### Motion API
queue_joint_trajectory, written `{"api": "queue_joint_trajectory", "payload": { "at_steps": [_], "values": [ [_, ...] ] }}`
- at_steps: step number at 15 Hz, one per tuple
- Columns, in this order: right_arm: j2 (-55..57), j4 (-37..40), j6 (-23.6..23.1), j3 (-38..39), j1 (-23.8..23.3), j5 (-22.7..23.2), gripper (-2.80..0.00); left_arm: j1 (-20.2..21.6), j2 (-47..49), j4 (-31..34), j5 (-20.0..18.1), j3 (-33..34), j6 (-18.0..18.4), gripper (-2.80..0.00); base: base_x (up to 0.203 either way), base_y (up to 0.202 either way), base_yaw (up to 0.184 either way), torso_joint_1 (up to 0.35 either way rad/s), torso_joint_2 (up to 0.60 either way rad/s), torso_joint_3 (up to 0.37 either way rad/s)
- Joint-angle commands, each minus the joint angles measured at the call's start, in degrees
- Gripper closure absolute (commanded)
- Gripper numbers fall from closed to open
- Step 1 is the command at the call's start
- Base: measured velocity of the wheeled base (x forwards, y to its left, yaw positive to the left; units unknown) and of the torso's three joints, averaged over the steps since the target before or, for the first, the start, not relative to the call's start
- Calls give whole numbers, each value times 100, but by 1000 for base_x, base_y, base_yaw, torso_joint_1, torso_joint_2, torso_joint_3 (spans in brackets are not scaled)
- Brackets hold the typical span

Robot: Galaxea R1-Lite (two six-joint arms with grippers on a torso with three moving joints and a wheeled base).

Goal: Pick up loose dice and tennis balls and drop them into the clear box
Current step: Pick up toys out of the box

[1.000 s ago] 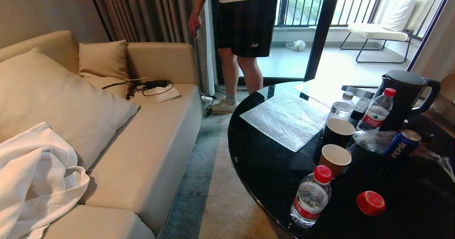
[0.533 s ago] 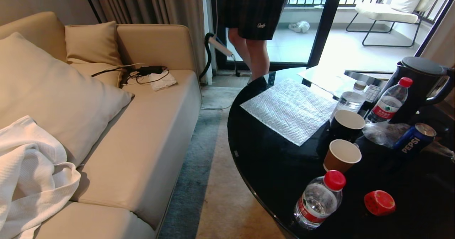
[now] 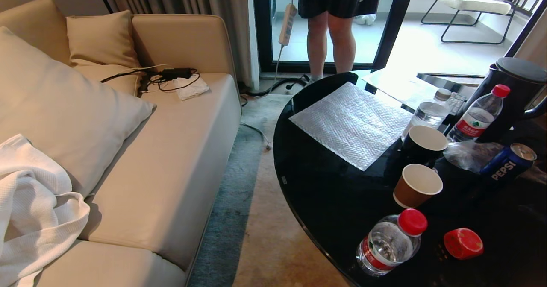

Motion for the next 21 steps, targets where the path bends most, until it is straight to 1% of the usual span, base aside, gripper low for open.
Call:
{"api": "queue_joint_trajectory", "payload": {
  "at_steps": [1,6,12,14,18,21],
  "values": [
    [7,13,5,-9,1,-9,0,0,3,2,2,9,5,0,0,0,0,0,0,0],
    [7,13,4,-9,1,-9,0,0,0,2,2,0,0,0,0,0,-13,0,0,0],
    [-1,5,4,-9,1,-9,0,0,0,2,2,0,0,0,1,7,-143,3,4,-1],
    [7,13,4,-1,1,-9,0,0,0,2,2,9,0,0,5,6,-85,3,4,1],
    [7,5,4,0,1,-9,0,0,9,2,2,0,0,0,0,0,0,3,2,-8],
    [7,13,4,0,1,-9,0,0,9,2,2,9,0,0,0,0,0,2,3,-126]
  ]
}}
